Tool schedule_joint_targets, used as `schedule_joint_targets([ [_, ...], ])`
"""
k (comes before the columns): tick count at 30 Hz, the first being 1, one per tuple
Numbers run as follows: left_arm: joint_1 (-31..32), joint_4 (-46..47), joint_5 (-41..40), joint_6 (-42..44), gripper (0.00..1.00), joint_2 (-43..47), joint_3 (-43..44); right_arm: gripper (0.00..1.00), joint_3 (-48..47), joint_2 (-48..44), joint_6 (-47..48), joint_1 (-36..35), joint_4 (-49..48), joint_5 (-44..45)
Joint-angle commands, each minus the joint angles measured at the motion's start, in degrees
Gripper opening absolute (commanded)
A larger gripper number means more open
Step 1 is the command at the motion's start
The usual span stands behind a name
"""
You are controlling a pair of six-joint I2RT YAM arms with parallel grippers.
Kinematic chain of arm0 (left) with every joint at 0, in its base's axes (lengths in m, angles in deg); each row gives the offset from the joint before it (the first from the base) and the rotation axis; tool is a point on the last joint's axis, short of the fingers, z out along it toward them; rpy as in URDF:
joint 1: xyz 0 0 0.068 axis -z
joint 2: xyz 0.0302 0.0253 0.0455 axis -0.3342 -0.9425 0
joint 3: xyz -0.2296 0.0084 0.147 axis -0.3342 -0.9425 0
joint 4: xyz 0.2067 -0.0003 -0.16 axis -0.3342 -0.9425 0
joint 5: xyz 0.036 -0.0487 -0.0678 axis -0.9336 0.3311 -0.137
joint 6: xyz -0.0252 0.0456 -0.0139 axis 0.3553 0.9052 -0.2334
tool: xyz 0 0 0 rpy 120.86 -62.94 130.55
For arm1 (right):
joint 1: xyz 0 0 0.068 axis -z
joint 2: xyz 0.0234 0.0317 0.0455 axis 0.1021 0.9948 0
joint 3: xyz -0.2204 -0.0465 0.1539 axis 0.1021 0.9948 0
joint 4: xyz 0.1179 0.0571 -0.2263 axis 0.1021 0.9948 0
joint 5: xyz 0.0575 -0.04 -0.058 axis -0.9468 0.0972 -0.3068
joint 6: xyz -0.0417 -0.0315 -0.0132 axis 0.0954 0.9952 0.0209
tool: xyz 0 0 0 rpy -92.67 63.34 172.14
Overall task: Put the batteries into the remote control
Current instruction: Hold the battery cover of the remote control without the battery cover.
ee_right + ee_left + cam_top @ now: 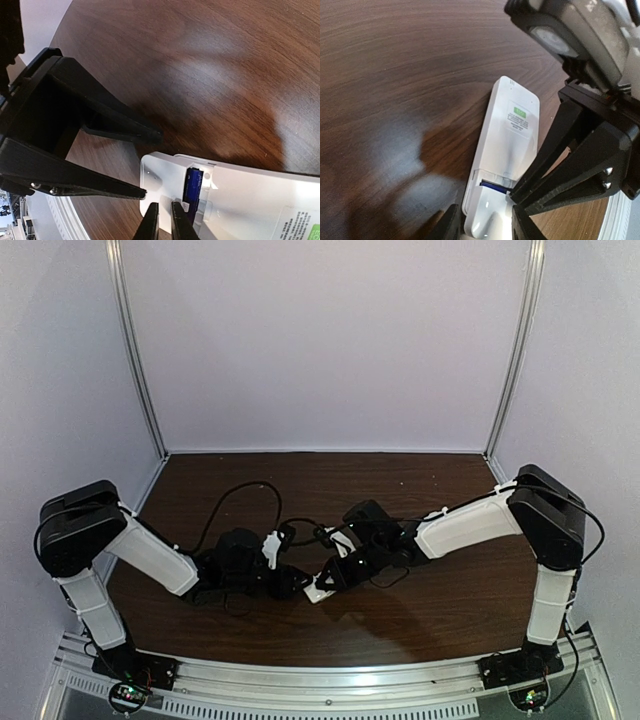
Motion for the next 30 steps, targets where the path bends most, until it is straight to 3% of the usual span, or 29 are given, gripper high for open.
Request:
schedule_joint_targets([
  [1,0.07,-1.02,0.0,-0.91,0.36,-2.64,1.44,0.1,-0.08,2.21,0.19,0.79,1.24,1.49],
  [9,0.1,-5.87,-0.38,-0.71,0.27,-6.05,4.38,0.1,0.6,2.79,0.39,0.9,1.18,0.98],
  [21,0.08,-8.33,-0.89,-2.11,0.24,-6.45,4.93,0.1,0.47,2.96,0.77,0.9,1.18,0.47],
  [30,0.08,-9.52,-0.56,-2.0,0.23,-7.25,5.95,0.12,0.98,-3.04,0.74,0.9,1.18,-0.6],
])
